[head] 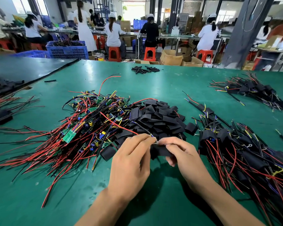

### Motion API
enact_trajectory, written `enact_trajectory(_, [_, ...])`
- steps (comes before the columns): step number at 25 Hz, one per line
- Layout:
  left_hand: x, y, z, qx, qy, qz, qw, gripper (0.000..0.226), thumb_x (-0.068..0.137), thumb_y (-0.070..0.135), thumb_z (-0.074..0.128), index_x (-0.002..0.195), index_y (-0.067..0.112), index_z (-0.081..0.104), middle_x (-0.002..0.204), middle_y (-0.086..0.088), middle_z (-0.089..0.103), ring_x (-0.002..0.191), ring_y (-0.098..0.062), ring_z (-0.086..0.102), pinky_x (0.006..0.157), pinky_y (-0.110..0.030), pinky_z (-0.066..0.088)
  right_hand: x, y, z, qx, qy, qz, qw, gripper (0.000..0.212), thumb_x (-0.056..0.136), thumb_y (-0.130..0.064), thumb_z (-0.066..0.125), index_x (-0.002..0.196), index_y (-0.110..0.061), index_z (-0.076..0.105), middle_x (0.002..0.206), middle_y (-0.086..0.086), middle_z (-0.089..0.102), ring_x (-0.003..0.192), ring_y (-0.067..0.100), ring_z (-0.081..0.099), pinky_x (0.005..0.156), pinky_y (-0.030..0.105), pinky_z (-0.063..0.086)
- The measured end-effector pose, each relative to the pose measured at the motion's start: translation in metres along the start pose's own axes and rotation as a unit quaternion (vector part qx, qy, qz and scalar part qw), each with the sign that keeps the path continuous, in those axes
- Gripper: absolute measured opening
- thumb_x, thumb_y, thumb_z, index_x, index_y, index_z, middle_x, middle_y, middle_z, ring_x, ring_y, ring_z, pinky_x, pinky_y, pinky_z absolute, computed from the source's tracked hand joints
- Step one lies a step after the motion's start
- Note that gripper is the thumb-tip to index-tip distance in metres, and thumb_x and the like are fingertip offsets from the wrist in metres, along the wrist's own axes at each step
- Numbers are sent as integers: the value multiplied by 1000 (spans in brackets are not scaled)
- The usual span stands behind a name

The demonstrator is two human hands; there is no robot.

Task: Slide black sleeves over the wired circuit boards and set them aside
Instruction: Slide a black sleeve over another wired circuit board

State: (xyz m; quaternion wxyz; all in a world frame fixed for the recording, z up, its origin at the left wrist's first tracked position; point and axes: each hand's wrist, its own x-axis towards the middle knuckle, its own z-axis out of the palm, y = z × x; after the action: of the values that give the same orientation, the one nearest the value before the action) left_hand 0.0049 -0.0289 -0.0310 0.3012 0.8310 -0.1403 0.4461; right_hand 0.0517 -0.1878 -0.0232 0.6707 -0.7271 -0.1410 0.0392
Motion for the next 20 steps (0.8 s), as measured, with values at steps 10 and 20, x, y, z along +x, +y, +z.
enact_trajectory(10, [1, 1, 5, -49, -56, 15, 997, 28, 86, -7, 66, 110, 5, 73, 116, -3, 69, 104, -20, 66, 89, -35, 54, -8, 0, 10, -155, 44, -175, 971, 32, 81, -20, 70, 111, -31, 74, 104, -13, 65, 97, 11, 69, 82, 19, 53])
enact_trajectory(20, [7, 11, -3, -159, -6, -222, 962, 8, 92, 28, 67, 95, 34, 71, 85, 13, 70, 73, -7, 65, 70, -33, 55, 7, -14, -7, 367, 27, 54, 928, 8, 70, -15, 77, 78, -13, 77, 80, 5, 72, 71, 19, 71, 70, 26, 59])
